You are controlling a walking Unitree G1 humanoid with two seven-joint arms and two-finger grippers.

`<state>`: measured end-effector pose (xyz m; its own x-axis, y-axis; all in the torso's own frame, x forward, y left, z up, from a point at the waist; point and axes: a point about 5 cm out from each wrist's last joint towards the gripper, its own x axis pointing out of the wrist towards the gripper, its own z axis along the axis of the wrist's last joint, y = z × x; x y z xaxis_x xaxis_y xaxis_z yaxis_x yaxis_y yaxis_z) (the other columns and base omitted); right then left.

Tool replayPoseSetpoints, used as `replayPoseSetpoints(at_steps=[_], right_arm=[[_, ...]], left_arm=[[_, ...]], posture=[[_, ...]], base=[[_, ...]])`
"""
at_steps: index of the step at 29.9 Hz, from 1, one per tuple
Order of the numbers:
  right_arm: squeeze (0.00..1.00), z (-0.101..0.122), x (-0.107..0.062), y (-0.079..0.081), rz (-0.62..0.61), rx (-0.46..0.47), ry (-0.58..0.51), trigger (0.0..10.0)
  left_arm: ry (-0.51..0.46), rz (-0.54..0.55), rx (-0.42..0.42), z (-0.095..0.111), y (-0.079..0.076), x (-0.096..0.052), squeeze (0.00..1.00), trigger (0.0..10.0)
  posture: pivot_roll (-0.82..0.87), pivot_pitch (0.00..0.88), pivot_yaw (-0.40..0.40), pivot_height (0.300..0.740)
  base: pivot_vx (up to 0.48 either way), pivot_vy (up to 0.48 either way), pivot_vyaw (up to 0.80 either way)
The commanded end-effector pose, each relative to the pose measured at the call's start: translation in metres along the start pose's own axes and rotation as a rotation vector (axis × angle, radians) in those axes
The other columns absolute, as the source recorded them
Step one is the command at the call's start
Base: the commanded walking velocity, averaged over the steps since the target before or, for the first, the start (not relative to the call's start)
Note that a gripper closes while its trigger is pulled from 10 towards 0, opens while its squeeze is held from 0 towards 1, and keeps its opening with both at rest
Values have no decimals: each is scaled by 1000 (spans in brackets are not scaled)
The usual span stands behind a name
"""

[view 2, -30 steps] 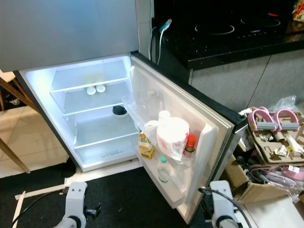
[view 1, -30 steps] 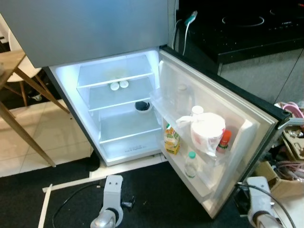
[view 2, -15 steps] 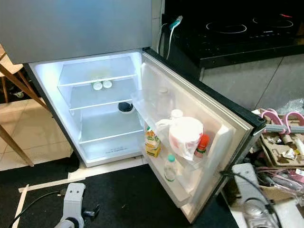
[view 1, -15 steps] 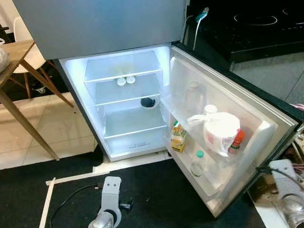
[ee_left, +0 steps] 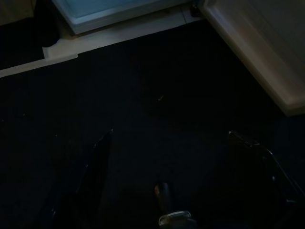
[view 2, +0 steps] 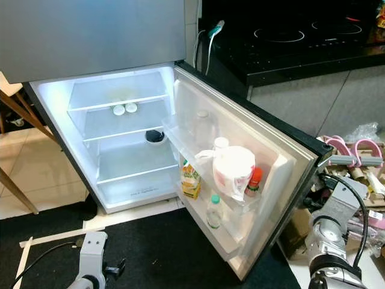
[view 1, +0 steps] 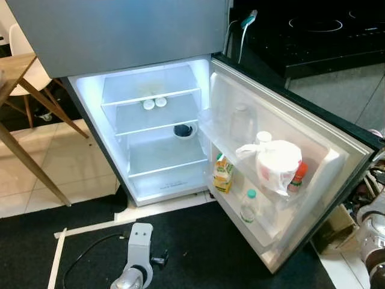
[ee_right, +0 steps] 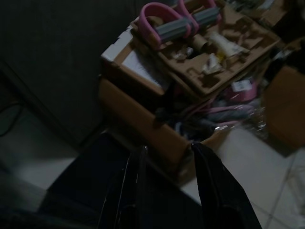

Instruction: Restocking fridge

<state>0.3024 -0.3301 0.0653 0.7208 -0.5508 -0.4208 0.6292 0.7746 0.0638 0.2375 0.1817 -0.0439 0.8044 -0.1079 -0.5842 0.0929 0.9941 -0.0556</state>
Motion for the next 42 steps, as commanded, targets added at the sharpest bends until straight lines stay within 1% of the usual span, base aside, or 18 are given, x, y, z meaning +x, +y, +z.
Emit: replayPoseSetpoints(at_steps=[1,2,3,4,6,13,14,24,25,26,27,30,31,32,33,34,38,42], right_arm=[[0,5,0,8,30,83,-18,10000],[0,5,0,8,30,83,-18,10000],[0,8,0,17,88,199,-14,10000],[0,9,0,21,109,239,-12,10000],[0,10,0,22,120,257,-11,10000],[0,7,-6,51,395,398,52,10000],[0,3,-10,61,506,425,86,10000],[0,-28,-33,95,892,382,241,10000],[0,-42,-50,111,1074,346,309,10000],[0,-42,-50,111,1074,346,309,10000],[0,-48,-61,121,1171,334,346,10000],[0,-60,-119,158,1556,309,465,10000],[0,-60,-119,158,1556,309,465,10000],[0,-60,-137,165,1652,309,492,10000],[0,-60,-137,165,1652,309,492,10000],[0,-57,-171,175,1838,312,542,10000],[0,-57,-188,181,1921,291,555,10000],[0,-63,-181,182,1867,265,546,10000]], left_arm=[[26,22,2,-7,10,-5,0,10000],[26,22,2,-7,10,-5,0,10000],[30,23,-1,-9,10,-5,0,10000],[32,23,-2,-10,10,-6,0,10000],[33,23,-3,-10,10,-6,0,10000],[48,24,-6,-15,12,-8,0,10000],[54,24,-7,-17,13,-9,0,10000],[74,22,-5,-23,14,-12,0,10000],[79,19,-4,-24,14,-12,0,10000],[79,19,-4,-24,14,-12,0,10000],[82,18,-5,-25,14,-12,0,10000],[101,23,-5,-30,15,-15,0,10000],[101,23,-5,-30,15,-15,0,10000],[108,26,-4,-33,15,-16,0,10000],[108,26,-4,-33,15,-16,0,10000],[134,48,-9,-41,20,-21,0,10000],[170,85,-33,-53,27,-28,0,10000],[187,99,-41,-58,30,-32,0,10000]], posture=[[-76,82,75,726],[-76,82,75,726],[-77,81,77,726],[-77,81,77,726],[-77,81,77,726],[-80,73,77,726],[-81,70,77,726],[-88,62,79,726],[-88,62,79,726],[-88,62,79,726],[-92,63,80,726],[-88,64,79,726],[-88,64,79,726],[-88,64,79,726],[-88,64,79,726],[-88,64,79,726],[-86,68,79,726],[-86,68,79,726]], base=[[0,0,0],[0,0,0],[0,0,0],[0,0,0],[0,0,0],[0,0,0],[0,0,0],[0,0,0],[0,0,0],[0,0,0],[0,0,0],[0,0,0],[0,0,0],[0,0,0],[0,0,0],[0,0,0],[0,0,0],[0,0,0]])
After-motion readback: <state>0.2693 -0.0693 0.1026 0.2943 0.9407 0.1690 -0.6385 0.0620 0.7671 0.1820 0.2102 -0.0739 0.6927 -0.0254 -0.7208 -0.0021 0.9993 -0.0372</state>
